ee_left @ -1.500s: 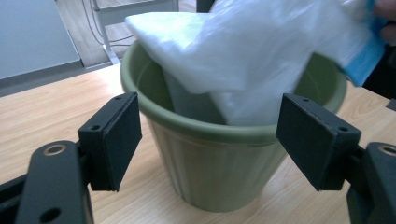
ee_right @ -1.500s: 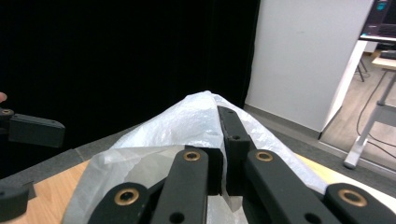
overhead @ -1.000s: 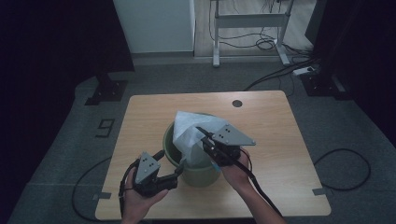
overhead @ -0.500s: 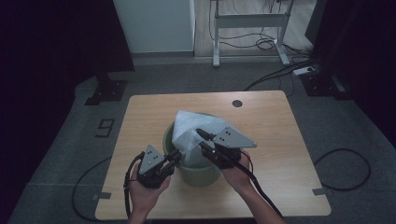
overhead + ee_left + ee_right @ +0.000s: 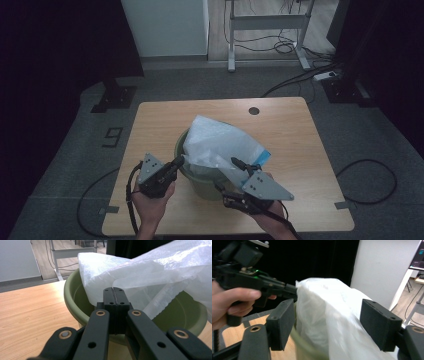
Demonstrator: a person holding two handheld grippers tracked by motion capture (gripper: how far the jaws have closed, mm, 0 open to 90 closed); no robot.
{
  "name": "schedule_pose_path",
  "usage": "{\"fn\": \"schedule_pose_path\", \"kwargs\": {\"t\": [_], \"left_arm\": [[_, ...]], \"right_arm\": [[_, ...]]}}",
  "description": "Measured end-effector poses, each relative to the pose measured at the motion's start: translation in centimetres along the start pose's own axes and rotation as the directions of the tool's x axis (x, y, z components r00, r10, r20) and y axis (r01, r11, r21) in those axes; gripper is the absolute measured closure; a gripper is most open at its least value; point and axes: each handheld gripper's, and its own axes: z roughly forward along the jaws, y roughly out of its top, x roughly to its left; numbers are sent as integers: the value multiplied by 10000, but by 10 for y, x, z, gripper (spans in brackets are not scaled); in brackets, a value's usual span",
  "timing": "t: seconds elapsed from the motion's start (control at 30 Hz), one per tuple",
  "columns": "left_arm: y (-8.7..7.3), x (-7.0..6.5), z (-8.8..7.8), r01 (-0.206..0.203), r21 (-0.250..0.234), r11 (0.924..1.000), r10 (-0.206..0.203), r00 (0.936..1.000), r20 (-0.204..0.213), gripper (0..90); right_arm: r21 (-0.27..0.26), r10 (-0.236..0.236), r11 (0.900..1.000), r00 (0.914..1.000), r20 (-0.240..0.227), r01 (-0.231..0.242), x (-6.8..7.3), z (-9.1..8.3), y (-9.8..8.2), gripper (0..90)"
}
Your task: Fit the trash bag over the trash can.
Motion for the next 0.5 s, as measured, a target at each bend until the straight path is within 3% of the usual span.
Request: {"fn": "schedule_pose_path", "kwargs": {"t": [0.07,0.23,0.4,0.5], "left_arm": [[0,1,-1,59,-25,10000,-59,10000,-14,900],[0,7,-2,273,-91,9996,-274,9996,-68,900],[0,11,-4,399,-118,9991,-400,9992,-93,900],[-2,14,-5,466,-96,9989,-468,9988,-135,900]], "right_arm": [[-147,4,9999,9999,126,-3,2,-11,-5,258],[-516,365,9982,9942,1012,-314,-1,-38,-21,255],[-325,898,9957,9889,1183,-865,-11,-47,-38,261],[-74,1235,9923,9805,1528,-1238,-23,-50,-52,262]]}}
